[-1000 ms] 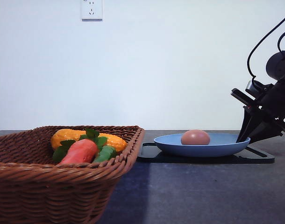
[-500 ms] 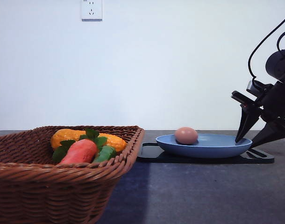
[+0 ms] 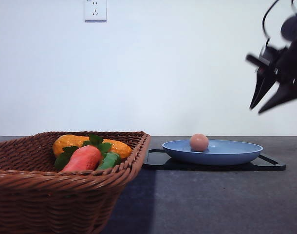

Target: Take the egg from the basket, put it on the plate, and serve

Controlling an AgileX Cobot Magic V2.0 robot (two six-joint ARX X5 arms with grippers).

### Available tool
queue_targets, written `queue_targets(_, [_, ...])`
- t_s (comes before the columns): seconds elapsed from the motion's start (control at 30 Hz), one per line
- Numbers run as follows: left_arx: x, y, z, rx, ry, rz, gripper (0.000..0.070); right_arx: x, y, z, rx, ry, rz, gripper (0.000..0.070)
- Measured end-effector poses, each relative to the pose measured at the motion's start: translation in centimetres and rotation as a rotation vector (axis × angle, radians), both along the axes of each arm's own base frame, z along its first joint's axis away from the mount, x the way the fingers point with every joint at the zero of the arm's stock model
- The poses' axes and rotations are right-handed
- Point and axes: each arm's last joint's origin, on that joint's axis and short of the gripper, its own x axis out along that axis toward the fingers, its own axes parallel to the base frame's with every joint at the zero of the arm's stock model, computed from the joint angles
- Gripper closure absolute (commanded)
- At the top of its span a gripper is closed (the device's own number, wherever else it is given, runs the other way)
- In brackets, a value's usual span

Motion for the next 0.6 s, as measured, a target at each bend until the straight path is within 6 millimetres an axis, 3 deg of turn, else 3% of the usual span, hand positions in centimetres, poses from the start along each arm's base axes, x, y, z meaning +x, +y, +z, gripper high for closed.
queue_targets(0.1, [1.4, -0.4, -0.7, 0.064, 0.002, 0.027, 0.07, -1.6, 0.0, 2.4, -0.04, -0.041, 0.001, 0.07])
queue_targets(0.3, [4.6, -0.1, -1.9, 0.132, 0.02, 0.102, 0.07, -6.0, 1.1, 6.7, -0.156, -0.06, 0.005, 0.07])
queue_targets(0.47, [7.0, 2.0, -2.2, 0.13, 0.012, 0.229, 0.07, -10.4, 3.7, 9.6, -0.291, -0.146, 0.041, 0.07])
queue_targets(0.6, [8.0, 4.1, -2.5, 0.114, -0.002, 0.324, 0.07, -13.9, 5.7, 10.2, -0.359, -0.227, 0.093, 0.07])
